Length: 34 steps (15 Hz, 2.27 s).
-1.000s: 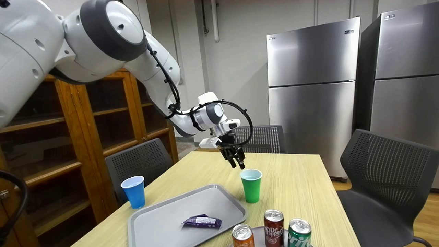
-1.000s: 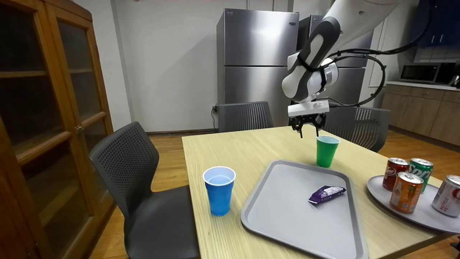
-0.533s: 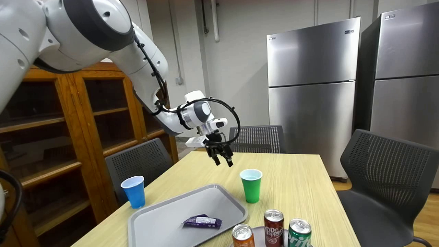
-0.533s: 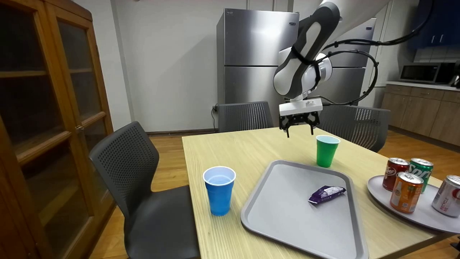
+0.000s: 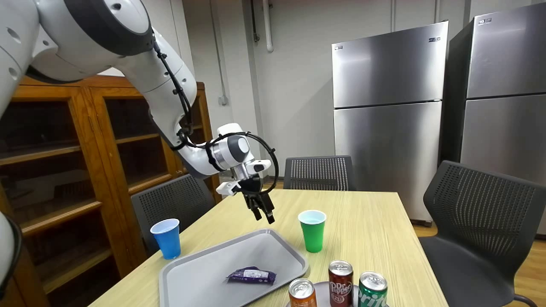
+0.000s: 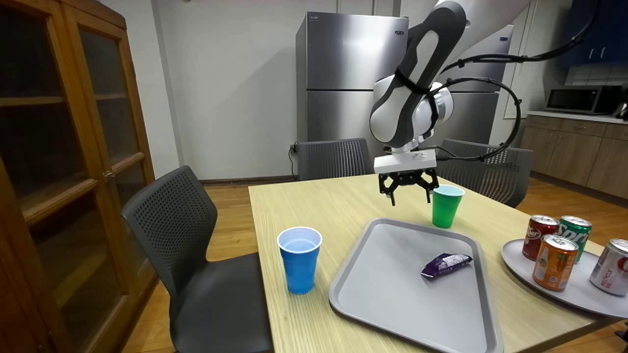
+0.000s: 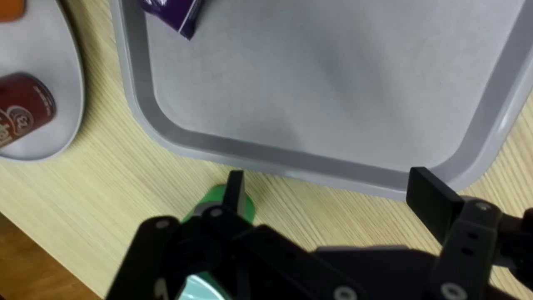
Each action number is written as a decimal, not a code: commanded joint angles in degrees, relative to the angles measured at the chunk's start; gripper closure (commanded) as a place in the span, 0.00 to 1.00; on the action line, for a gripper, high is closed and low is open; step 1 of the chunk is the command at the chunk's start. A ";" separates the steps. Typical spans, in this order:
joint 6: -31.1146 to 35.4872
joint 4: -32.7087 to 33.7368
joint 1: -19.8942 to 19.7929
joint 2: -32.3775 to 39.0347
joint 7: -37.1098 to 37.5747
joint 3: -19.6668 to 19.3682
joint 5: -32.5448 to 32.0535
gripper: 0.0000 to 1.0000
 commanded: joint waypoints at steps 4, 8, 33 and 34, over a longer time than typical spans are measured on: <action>2.41 -10.96 -0.61 -5.34 10.61 2.13 1.61 0.00; 7.03 -17.22 -2.47 -6.93 12.67 3.58 5.85 0.00; 20.81 -27.78 -8.07 -6.80 11.09 6.53 22.28 0.00; 20.88 -27.62 -7.93 -6.57 11.43 6.33 22.27 0.00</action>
